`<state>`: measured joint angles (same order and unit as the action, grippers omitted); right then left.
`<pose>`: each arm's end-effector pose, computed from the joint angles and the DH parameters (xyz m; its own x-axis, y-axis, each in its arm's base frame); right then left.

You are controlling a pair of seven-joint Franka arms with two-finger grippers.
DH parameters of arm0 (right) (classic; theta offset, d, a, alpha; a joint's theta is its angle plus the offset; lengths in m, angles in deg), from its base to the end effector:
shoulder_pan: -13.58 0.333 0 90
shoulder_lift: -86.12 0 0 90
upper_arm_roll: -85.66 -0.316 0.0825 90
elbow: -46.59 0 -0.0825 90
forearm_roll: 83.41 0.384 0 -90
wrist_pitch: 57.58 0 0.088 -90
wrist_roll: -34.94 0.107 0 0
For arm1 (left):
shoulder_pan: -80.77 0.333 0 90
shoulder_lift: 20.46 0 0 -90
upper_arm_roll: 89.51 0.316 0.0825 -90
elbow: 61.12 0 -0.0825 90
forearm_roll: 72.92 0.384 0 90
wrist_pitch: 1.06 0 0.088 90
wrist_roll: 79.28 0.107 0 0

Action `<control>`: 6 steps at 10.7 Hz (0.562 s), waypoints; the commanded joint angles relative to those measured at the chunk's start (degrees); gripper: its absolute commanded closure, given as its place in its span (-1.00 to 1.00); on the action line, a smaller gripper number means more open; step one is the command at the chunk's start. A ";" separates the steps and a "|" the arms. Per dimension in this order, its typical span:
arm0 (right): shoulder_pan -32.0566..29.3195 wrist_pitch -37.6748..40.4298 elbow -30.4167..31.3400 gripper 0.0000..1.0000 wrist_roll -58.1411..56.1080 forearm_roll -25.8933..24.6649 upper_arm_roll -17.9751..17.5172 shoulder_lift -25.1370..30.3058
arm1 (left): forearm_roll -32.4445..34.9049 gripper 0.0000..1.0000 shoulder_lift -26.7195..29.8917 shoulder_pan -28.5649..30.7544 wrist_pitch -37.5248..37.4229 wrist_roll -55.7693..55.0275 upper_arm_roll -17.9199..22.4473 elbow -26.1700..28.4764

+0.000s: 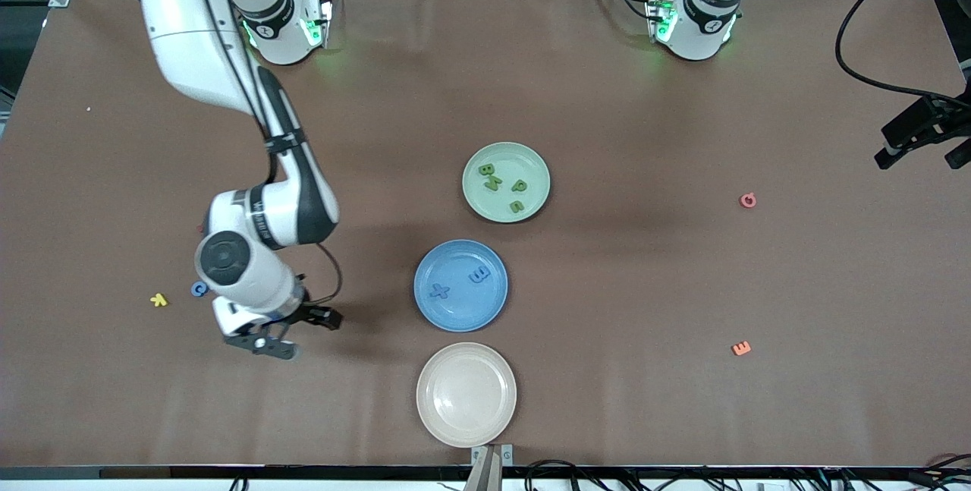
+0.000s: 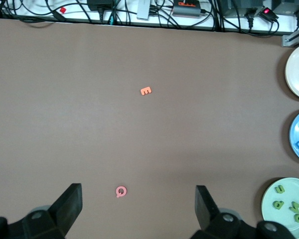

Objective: Sort letters by color into matching plates
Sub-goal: 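Move the right gripper back to the remaining blue letters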

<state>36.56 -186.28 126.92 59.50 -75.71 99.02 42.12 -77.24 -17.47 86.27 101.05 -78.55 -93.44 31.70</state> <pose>0.7214 0.1630 0.2652 0.9585 -0.2636 0.1090 -0.2656 -0.9641 0.0039 0.5584 0.0077 0.6508 0.9766 0.0292 0.2129 0.0148 -0.9975 0.0691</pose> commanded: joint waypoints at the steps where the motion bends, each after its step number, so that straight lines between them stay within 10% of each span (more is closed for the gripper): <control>1: -6.61 1.88 3.17 -1.00 1.01 -0.15 -1.23 3.38 | 1.41 -1.00 0.34 -7.42 -1.39 0.50 5.84 -0.71; 6: -17.52 1.88 7.37 -1.00 13.45 -0.06 -1.05 5.41 | 3.08 -1.00 -2.02 -7.35 -1.57 0.67 5.08 -0.89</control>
<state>22.69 -184.51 129.51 63.68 -75.61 99.07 44.44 -76.03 -17.74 79.54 100.32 -78.55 -88.55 31.75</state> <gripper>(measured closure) 0.000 0.000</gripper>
